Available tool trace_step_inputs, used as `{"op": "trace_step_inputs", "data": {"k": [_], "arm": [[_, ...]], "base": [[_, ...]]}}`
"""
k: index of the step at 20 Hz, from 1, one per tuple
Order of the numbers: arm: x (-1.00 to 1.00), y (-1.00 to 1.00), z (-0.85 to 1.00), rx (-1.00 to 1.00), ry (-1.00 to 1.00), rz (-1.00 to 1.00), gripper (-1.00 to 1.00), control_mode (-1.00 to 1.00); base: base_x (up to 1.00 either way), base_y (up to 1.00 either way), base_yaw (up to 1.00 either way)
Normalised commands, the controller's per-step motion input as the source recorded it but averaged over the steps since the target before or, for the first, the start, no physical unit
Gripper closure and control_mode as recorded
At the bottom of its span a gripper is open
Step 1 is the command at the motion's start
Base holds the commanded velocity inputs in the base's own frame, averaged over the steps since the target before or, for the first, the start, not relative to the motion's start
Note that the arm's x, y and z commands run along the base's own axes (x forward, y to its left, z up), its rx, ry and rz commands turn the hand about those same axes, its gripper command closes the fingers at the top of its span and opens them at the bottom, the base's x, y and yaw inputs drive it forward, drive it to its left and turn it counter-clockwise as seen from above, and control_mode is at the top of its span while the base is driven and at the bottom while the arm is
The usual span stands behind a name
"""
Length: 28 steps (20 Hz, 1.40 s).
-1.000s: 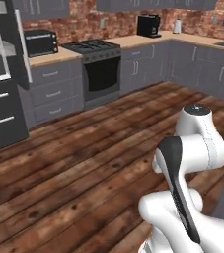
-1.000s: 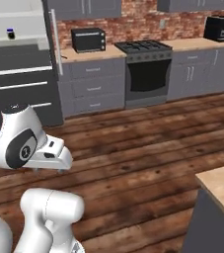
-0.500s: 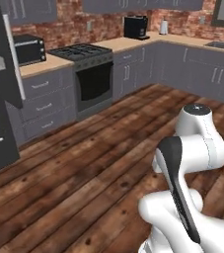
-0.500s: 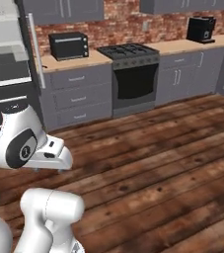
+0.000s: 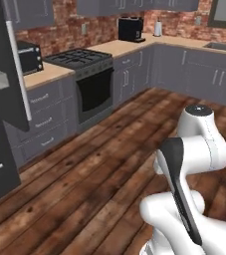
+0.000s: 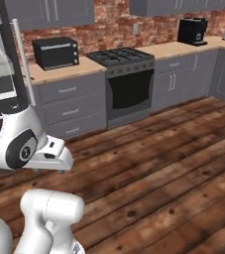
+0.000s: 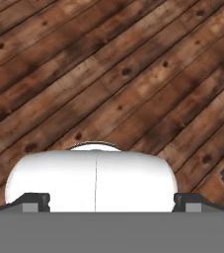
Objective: Retrieve the butter from the fridge and place it on a plate on the dining table. Then retrieve the butter knife by the fridge and place it near the plate.
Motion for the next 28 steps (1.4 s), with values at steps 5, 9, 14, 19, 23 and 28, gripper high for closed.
{"op": "trace_step_inputs", "data": {"k": [5,9,14,19,23,28], "arm": [[0.0,0.0,0.0,0.0,0.0,0.0,-1.0,1.0],[0.0,0.0,0.0,0.0,0.0,0.0,-1.0,1.0],[0.0,0.0,0.0,0.0,0.0,0.0,-1.0,1.0],[0.0,0.0,0.0,0.0,0.0,0.0,-1.0,1.0],[0.0,0.0,0.0,0.0,0.0,0.0,-1.0,1.0],[0.0,0.0,0.0,0.0,0.0,0.0,-1.0,1.0]], "base": [[1.0,0.19,-0.15],[1.0,-0.11,-0.02],[0.97,-0.35,0.03],[0.88,-0.2,0.09],[1.0,-0.41,0.39],[0.9,-0.14,0.43]]}}
